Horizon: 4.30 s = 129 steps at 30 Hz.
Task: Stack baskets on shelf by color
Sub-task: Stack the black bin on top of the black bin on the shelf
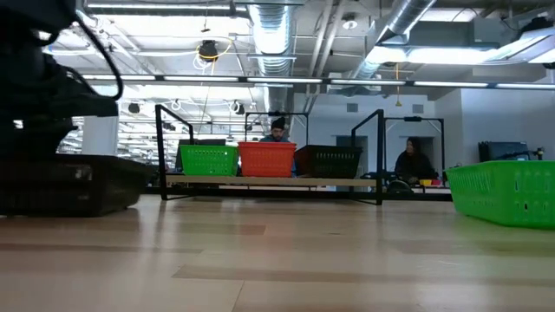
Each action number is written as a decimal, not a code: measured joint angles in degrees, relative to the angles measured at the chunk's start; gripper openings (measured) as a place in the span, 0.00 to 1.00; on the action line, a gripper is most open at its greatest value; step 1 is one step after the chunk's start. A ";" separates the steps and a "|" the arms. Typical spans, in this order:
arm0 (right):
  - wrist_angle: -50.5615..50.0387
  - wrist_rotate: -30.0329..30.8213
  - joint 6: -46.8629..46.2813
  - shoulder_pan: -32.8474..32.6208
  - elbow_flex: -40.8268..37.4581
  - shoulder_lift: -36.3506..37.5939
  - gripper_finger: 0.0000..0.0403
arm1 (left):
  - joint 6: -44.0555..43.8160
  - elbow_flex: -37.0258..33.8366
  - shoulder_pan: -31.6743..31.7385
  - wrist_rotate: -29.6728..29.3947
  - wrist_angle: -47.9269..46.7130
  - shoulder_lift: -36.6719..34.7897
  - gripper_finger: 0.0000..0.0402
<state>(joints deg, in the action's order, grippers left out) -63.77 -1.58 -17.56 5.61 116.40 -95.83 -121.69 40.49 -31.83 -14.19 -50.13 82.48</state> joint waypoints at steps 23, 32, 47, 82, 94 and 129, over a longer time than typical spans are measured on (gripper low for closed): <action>-0.52 0.02 1.54 0.04 0.00 2.79 0.31 | 46.40 14.45 24.59 -7.26 12.38 0.09 0.00; -0.47 0.04 3.00 0.02 0.00 2.79 0.31 | 46.50 15.03 24.09 -6.39 13.91 1.64 0.00; -0.46 0.04 4.22 0.04 0.00 2.77 0.31 | 48.50 20.14 22.82 -0.03 18.62 13.27 0.00; -20.91 2.94 -9.17 -7.28 0.00 2.77 0.31 | 49.32 20.96 19.65 -6.32 -2.71 -12.58 0.36; -20.40 22.64 -47.44 -22.94 0.01 -0.75 0.31 | 48.50 20.96 13.41 -14.20 -27.65 -28.44 0.36; -9.58 15.64 -95.14 -21.35 -0.11 -34.18 0.57 | 70.20 20.92 13.37 -14.90 -39.21 -42.14 0.36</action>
<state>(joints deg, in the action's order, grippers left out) -73.35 14.06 -112.71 -15.75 116.29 -130.01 -51.48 61.41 -18.46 -29.10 -89.34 40.34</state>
